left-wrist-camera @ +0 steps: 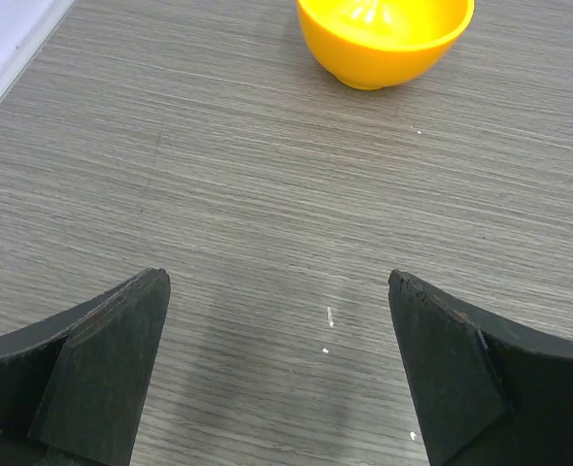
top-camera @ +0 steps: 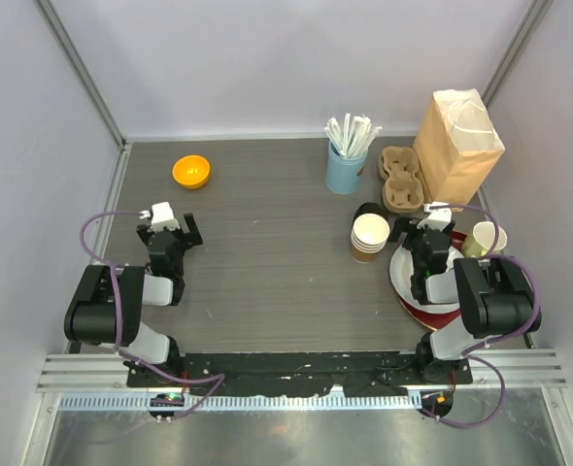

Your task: Pack the takeout coffee

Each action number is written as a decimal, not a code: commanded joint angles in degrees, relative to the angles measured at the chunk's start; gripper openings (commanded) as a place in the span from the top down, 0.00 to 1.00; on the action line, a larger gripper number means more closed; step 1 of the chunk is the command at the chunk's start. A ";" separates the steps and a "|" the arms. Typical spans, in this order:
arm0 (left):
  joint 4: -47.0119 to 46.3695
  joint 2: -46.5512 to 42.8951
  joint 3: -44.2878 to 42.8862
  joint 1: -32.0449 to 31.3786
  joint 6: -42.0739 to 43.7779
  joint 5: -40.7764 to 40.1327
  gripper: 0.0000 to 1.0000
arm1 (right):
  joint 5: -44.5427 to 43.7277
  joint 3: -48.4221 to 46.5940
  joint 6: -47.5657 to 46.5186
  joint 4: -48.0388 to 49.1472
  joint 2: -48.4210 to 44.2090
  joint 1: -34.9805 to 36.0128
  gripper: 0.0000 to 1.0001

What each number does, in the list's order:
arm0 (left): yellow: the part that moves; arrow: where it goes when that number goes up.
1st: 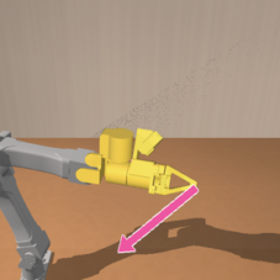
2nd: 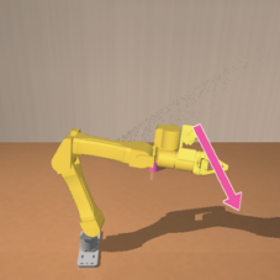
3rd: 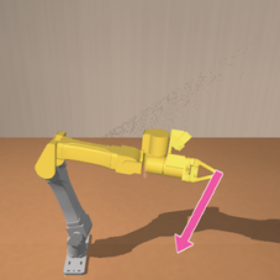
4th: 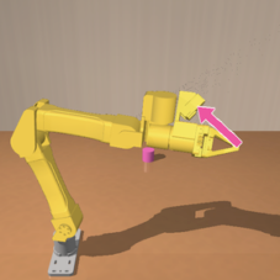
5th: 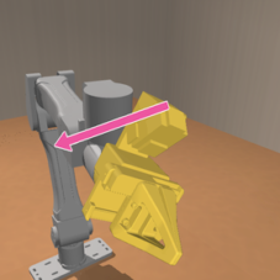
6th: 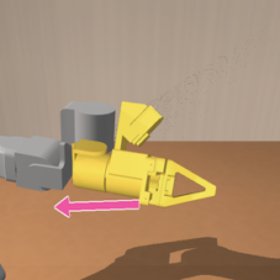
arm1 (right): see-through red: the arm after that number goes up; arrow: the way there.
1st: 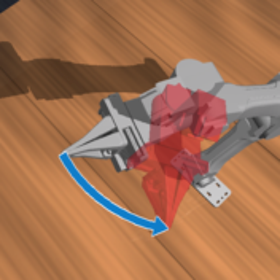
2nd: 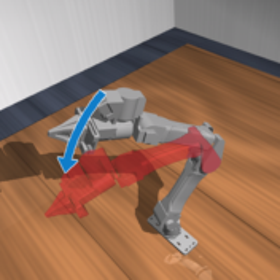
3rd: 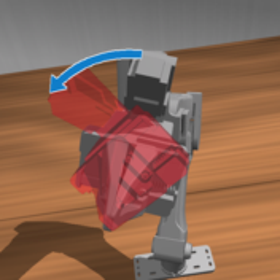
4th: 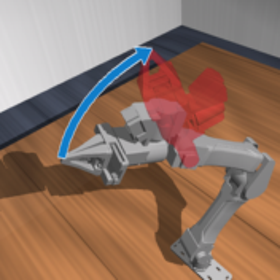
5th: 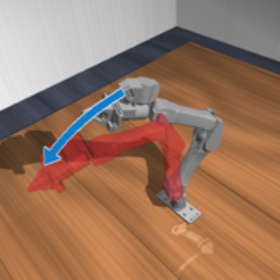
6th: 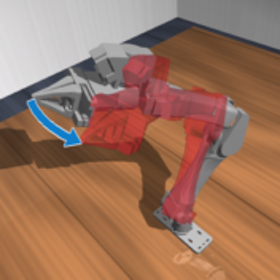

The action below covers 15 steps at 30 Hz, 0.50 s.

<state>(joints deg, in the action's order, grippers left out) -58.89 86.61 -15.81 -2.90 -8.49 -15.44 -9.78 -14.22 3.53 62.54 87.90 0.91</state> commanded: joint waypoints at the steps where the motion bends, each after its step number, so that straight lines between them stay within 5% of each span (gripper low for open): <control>1: -2.98 -0.74 -0.36 -0.09 0.93 -1.17 0.00 | -0.85 -0.20 -0.54 4.16 0.08 0.15 0.07; 10: -0.88 -1.35 -1.23 -0.09 3.12 3.91 0.00 | -1.64 -3.45 -0.10 -7.25 -7.55 0.15 0.11; 15: 17.64 -7.15 -9.13 -0.09 5.67 11.64 0.00 | -1.82 -4.94 1.56 -14.19 -15.11 0.15 0.13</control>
<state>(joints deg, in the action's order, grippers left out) -52.10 83.92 -17.54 -2.90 -6.46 -11.29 -10.68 -16.45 3.55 51.37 79.09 0.91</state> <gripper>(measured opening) 0.996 0.871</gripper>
